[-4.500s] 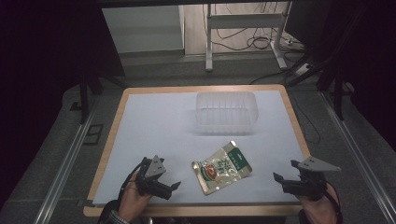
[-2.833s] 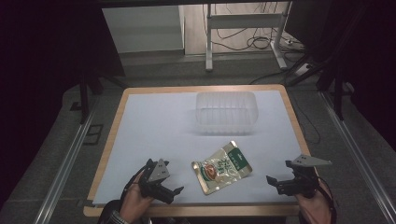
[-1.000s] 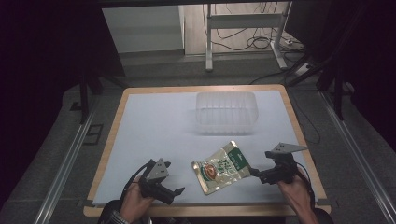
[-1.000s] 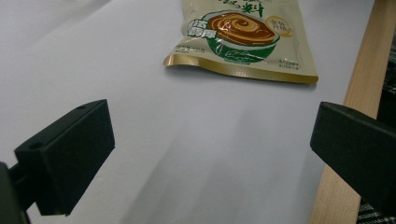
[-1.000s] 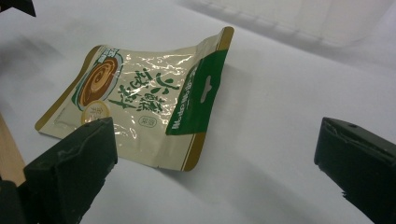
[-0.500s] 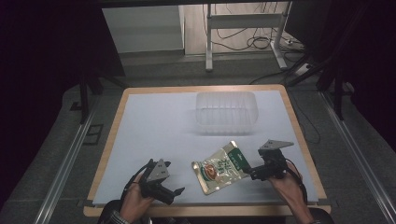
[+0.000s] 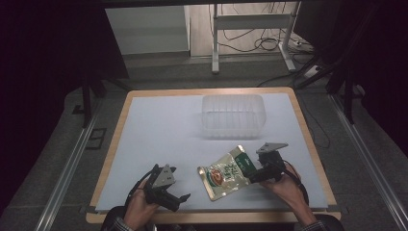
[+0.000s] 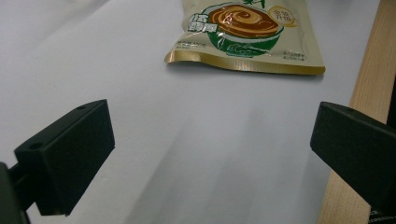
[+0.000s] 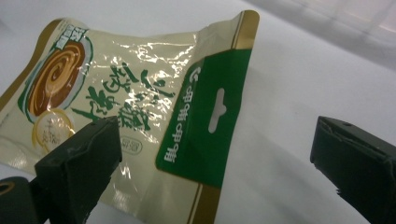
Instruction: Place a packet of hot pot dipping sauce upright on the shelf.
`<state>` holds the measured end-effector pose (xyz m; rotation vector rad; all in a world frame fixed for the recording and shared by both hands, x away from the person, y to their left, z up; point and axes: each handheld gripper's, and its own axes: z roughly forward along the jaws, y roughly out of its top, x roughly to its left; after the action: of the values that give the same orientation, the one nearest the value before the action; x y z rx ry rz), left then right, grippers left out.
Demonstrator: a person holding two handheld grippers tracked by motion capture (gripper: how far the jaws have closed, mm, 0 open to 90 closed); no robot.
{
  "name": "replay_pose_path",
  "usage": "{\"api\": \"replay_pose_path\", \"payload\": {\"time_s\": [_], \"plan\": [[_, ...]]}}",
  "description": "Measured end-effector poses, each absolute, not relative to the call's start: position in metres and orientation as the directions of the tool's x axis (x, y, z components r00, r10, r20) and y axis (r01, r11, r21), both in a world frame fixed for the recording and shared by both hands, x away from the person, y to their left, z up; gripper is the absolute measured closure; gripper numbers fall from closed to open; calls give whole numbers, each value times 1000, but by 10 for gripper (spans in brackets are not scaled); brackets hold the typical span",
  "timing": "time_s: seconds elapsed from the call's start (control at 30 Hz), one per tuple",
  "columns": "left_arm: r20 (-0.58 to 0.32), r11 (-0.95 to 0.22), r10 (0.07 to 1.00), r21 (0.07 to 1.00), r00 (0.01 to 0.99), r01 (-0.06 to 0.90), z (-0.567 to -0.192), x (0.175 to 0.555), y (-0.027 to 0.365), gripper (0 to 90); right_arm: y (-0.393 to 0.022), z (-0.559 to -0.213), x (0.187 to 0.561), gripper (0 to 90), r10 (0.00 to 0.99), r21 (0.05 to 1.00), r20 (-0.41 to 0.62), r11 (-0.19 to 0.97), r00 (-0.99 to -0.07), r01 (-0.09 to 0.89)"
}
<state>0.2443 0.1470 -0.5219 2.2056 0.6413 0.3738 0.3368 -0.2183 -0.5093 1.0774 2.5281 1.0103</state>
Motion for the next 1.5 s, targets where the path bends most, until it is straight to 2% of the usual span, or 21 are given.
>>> {"api": "replay_pose_path", "payload": {"time_s": [0.23,0.53,0.7,0.93,1.1,1.23,1.5], "plan": [[58,-554,555,770,830,317,-521,244,147,0,-214,-512,344,51,695,640,99,504,-712,580],[62,-560,553,766,831,316,-522,244,146,0,-202,-515,349,245,691,608,52,551,-721,571],[62,-561,552,766,832,315,-522,243,146,0,-195,-515,352,385,666,607,43,574,-745,549],[64,-563,551,765,832,314,-522,243,146,0,-185,-514,346,641,619,604,-36,639,-785,476],[65,-566,549,763,833,314,-522,243,146,0,-184,-514,346,842,619,596,39,616,-785,515],[68,-568,549,761,833,313,-522,243,146,0,-184,-512,346,885,624,598,50,606,-779,524],[70,-568,551,761,831,313,-522,243,146,0,-184,-507,347,887,655,600,87,567,-751,564]]}}
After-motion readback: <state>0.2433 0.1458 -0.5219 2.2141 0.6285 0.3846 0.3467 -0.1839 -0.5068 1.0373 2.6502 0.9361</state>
